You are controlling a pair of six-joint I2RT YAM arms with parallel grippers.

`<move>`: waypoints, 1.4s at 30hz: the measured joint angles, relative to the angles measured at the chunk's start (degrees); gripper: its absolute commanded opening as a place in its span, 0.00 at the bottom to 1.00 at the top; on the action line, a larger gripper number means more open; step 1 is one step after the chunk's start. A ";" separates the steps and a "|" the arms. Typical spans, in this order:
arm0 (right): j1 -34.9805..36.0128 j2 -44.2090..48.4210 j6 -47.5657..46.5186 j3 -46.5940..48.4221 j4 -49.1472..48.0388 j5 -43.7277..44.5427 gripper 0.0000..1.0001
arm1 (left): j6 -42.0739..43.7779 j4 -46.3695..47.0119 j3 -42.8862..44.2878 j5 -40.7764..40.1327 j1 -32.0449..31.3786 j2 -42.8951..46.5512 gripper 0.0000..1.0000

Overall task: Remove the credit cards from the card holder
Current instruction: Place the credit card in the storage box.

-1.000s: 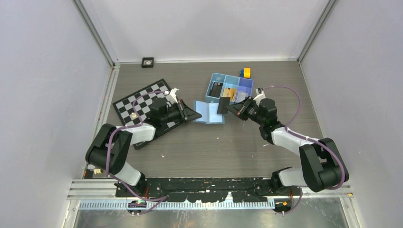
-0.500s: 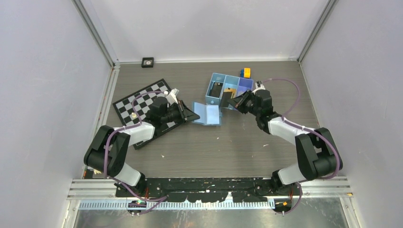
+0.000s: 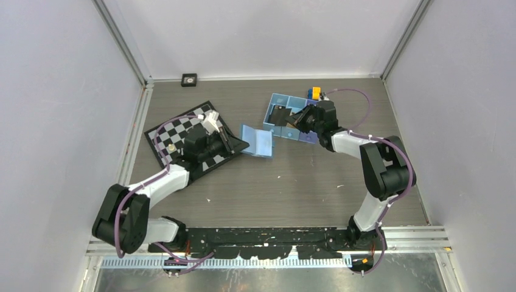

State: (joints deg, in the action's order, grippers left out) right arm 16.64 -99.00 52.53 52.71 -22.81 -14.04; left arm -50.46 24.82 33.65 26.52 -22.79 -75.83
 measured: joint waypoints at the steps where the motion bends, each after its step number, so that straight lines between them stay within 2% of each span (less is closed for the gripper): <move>1: 0.00 -0.70 0.00 0.50 0.17 -0.20 0.00 | 0.20 -0.31 -0.46 -0.87 0.00 1.40 0.16; 12: 0.00 -6.84 0.13 6.25 0.09 -1.07 0.01 | 1.77 -0.68 -6.08 -8.63 0.00 12.13 0.16; 25: 0.52 -12.04 1.38 9.92 -1.53 -1.68 0.01 | 1.84 -0.55 -6.71 -9.62 0.00 12.46 0.16; 31: 0.90 -12.37 1.31 10.86 -1.38 -1.66 0.07 | 1.81 -0.22 -6.71 -9.60 0.00 12.04 0.16; 32: 0.94 -12.37 1.31 10.86 -1.36 -1.66 0.07 | 1.81 -0.20 -6.71 -9.57 0.00 11.87 0.15; 35: 0.98 -12.37 1.20 10.86 -1.33 -1.66 0.10 | 1.73 -0.20 -6.71 -9.55 0.00 11.43 0.00; 38: 1.14 -12.37 1.05 10.86 -1.33 -1.64 0.15 | 1.79 0.00 -6.71 -9.29 0.00 11.26 0.00; 42: 1.27 -12.37 0.85 10.86 -1.36 -1.60 0.15 | 1.77 0.24 -6.71 -8.70 0.00 11.19 0.00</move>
State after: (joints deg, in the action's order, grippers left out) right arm 17.91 -111.37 53.39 63.57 -24.16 -15.64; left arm -48.69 25.06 26.94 17.82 -22.79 -64.64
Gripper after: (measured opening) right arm 0.150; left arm 0.041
